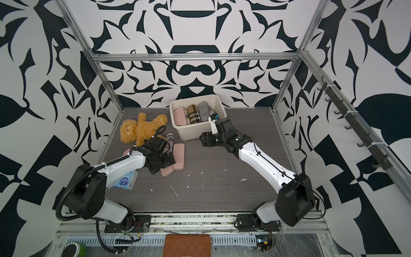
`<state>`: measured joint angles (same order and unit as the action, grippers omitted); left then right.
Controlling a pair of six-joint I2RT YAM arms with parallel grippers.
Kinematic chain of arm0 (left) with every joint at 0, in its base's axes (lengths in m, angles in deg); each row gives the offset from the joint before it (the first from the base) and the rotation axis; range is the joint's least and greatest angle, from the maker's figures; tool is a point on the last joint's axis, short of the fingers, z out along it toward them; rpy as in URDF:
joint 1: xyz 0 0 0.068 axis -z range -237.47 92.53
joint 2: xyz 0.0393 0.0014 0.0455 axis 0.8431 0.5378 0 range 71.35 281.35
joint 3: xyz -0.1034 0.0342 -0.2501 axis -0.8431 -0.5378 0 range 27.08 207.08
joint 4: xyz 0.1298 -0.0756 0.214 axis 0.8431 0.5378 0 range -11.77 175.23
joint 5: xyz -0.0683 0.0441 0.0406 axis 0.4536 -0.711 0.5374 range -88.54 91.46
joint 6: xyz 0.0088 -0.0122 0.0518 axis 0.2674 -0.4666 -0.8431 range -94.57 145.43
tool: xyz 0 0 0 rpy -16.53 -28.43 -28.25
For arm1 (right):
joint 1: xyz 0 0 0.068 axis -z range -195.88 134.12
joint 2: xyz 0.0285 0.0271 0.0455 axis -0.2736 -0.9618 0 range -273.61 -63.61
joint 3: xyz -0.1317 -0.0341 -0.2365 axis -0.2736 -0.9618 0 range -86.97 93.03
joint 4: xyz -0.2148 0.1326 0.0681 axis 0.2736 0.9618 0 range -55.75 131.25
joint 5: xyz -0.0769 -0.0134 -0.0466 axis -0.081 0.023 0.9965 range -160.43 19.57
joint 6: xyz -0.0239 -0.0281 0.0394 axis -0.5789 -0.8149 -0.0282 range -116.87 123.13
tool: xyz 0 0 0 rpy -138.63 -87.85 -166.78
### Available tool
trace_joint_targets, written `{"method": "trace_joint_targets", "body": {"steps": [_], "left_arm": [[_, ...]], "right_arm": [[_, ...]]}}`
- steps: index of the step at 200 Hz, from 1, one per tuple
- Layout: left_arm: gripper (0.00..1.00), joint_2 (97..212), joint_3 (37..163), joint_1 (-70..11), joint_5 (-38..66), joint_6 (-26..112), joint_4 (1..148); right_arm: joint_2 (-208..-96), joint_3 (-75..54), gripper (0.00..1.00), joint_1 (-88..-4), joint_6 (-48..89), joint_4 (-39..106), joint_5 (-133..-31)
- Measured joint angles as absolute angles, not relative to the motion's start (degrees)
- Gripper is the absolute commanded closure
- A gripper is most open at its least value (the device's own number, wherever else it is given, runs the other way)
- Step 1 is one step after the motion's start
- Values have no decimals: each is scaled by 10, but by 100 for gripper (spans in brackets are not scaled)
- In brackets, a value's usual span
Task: Put the glasses cases into the storage boxes
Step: Pick up the glasses case at the center of the board.
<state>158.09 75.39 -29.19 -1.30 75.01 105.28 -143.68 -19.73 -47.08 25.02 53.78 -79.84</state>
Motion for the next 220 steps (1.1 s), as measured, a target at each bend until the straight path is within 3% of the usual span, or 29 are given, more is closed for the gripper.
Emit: {"method": "trace_joint_targets", "body": {"steps": [45, 77, 142, 220], "left_arm": [[35, 1571, 709, -294, 16, 765, 970], [38, 1527, 680, -294, 16, 767, 983], [44, 1328, 663, -279, -2, 748, 1061], [42, 1300, 689, -112, -63, 637, 1046]], "right_arm": [[-1413, -213, 31, -471, 252, 524, -802], [-1402, -229, 32, -471, 257, 525, -802], [-1362, -238, 33, -471, 263, 527, -797], [-1385, -254, 29, -471, 327, 481, -852]]}}
